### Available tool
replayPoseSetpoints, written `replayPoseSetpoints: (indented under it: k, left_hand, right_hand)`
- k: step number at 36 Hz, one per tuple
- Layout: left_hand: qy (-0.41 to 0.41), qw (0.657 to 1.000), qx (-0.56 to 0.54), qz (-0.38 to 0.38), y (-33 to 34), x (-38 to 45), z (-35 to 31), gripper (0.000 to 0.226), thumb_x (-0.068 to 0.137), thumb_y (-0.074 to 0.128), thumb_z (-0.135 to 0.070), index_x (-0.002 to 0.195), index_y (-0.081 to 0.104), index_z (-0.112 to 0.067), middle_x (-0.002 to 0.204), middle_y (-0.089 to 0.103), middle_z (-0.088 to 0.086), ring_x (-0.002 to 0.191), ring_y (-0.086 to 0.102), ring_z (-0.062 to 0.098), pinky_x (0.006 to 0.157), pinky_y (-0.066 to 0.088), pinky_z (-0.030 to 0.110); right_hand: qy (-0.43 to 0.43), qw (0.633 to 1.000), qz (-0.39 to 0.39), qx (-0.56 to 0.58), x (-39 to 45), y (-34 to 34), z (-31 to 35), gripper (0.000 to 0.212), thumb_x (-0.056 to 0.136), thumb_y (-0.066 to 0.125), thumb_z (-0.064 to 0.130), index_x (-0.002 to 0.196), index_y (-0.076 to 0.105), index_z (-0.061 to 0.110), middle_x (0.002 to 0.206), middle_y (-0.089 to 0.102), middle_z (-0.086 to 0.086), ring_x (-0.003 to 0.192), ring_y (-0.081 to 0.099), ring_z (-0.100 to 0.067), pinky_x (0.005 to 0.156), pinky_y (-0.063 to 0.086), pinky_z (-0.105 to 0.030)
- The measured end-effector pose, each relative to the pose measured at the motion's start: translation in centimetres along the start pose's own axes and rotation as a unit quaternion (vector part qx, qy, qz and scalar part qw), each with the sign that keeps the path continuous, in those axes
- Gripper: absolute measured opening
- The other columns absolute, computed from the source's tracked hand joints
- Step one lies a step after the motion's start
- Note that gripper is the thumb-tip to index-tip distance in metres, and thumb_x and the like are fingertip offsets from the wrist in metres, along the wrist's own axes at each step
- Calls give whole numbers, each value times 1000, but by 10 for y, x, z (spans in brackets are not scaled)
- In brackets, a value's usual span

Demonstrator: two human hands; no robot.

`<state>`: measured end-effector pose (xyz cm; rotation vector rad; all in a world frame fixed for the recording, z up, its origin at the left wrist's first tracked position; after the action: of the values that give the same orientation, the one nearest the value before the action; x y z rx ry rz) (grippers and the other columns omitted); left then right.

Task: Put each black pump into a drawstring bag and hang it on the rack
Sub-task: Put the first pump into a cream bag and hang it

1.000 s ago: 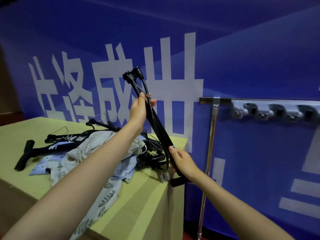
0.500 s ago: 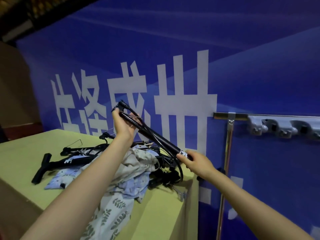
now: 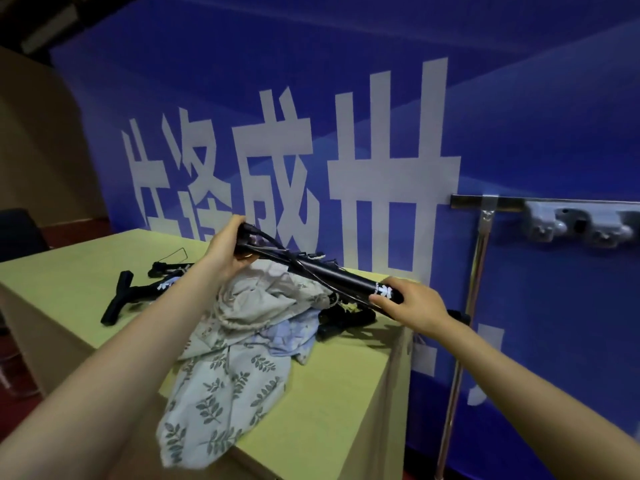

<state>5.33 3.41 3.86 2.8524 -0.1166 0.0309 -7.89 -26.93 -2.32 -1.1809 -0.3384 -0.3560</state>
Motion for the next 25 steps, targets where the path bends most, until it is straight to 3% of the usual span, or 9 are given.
replayPoseSetpoints:
  k: [4,8,13,19,22,25]
  left_hand:
    - [33,997,-61,-35,-12,-2,1,19,92,52,-27,78,50,-15,65,55,2,64,55,15,64,49,31]
    - [63,989,-124,-47,-12,-8,2,16,90,56,-23,77,53,-14,62,58,0,59,56,15,62,50,28]
    - [81,994,-59,-42,-4,-11,7,24,88,64,-42,83,59,-19,74,63,-1,79,61,17,84,49,34]
    - [65,997,18,-25,9,-19,20,35,92,54,-48,74,63,-20,79,67,1,85,63,20,81,46,37]
    - [57,998,20,-23,14,-23,27,36,89,57,-51,73,66,-20,82,68,2,92,65,24,89,48,42]
    - [54,998,18,-3,22,-27,32,37,90,57,-50,74,67,-19,75,71,0,80,68,20,87,51,38]
  right_hand:
    - [-19,999,43,8,-2,8,10,36,98,40,55,115,57,29,92,63,8,79,54,-9,56,34,-23]
    - [-18,994,86,70,-3,14,16,25,100,37,51,103,55,34,88,65,4,81,58,-16,66,42,-34]
    - [-20,990,89,104,-5,14,24,33,100,37,51,110,60,30,86,65,4,80,59,-15,73,49,-42]
    - [-15,992,80,93,-3,12,27,36,99,36,53,114,59,31,86,65,7,81,60,-13,71,49,-38]
    - [-17,991,81,101,-2,13,32,35,99,37,53,115,59,31,88,65,8,82,60,-12,73,50,-38]
    - [-15,988,85,127,-3,15,35,32,99,38,52,112,60,31,86,63,9,80,59,-13,74,50,-41]
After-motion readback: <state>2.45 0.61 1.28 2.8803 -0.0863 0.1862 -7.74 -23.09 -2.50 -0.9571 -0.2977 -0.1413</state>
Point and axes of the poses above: each hand's wrist, its own x-axis towards the middle knuckle, its own y-axis out of the palm, z = x × y, the point moved 9 cm from there along x, towards the middle knuckle
